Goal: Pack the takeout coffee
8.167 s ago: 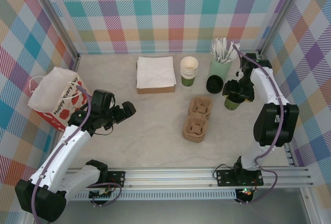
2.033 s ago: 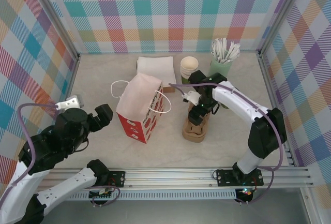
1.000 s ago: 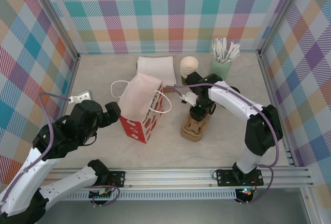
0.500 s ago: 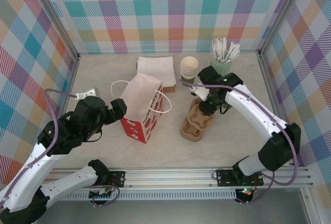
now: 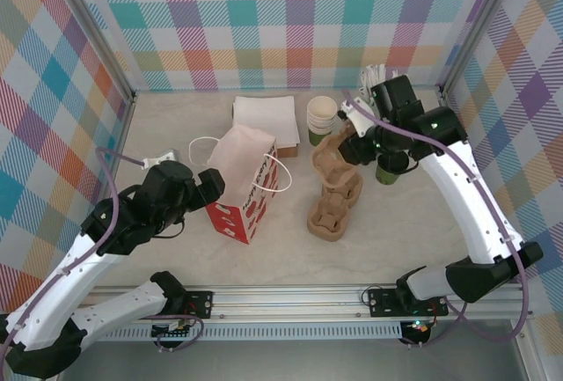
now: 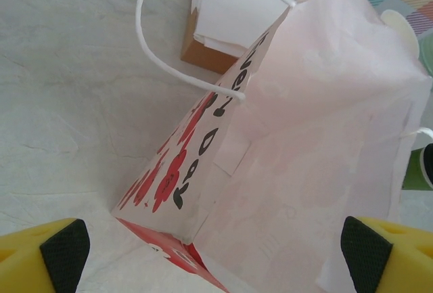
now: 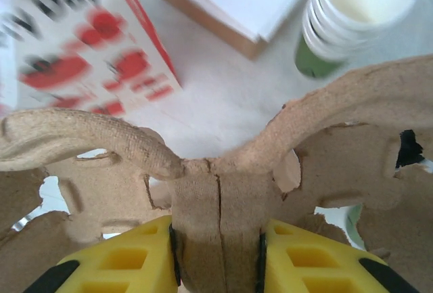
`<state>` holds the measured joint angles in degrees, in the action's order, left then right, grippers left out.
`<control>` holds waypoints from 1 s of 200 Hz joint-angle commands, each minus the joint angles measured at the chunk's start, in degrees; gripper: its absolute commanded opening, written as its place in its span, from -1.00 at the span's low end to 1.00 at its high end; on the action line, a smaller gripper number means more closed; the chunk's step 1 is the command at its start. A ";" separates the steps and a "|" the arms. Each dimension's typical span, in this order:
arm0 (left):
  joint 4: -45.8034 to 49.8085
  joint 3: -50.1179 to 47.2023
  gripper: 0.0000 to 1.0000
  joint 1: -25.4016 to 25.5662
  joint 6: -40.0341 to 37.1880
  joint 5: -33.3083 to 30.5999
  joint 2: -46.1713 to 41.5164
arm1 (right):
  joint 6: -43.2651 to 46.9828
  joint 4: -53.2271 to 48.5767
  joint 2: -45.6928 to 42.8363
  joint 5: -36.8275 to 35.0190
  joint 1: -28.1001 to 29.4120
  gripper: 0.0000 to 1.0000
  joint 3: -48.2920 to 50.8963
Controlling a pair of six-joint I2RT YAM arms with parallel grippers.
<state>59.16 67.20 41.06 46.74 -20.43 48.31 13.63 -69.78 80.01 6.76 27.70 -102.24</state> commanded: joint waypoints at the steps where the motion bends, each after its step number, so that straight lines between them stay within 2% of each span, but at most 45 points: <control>1: -1.89 -0.80 0.91 -0.55 0.23 -0.23 0.82 | -3.96 -0.82 3.36 9.64 3.22 -0.39 -6.23; 36: 0.29 -0.40 0.82 -0.85 -1.08 -0.55 3.09 | -7.56 1.07 9.51 15.27 8.59 -0.40 -14.70; 45: 1.06 -0.65 0.80 -0.89 -1.15 -0.69 3.33 | -10.79 2.32 11.09 17.49 9.45 -0.40 -16.26; 114: 1.93 -4.24 0.65 -1.49 -0.99 1.06 0.91 | -17.23 6.28 24.75 26.25 16.18 -0.43 -29.99; 148: 2.54 -4.19 0.64 -1.86 -1.25 1.25 1.16 | -20.13 7.68 29.32 29.64 17.21 -0.44 -33.02; 200: 2.42 -4.53 0.62 -2.04 -1.35 1.84 1.15 | -21.70 8.62 31.95 31.73 17.17 -0.44 -30.71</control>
<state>60.03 63.13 39.57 46.00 -18.96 49.98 -6.72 -62.76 111.24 35.55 44.73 -133.29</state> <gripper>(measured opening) 0.812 0.280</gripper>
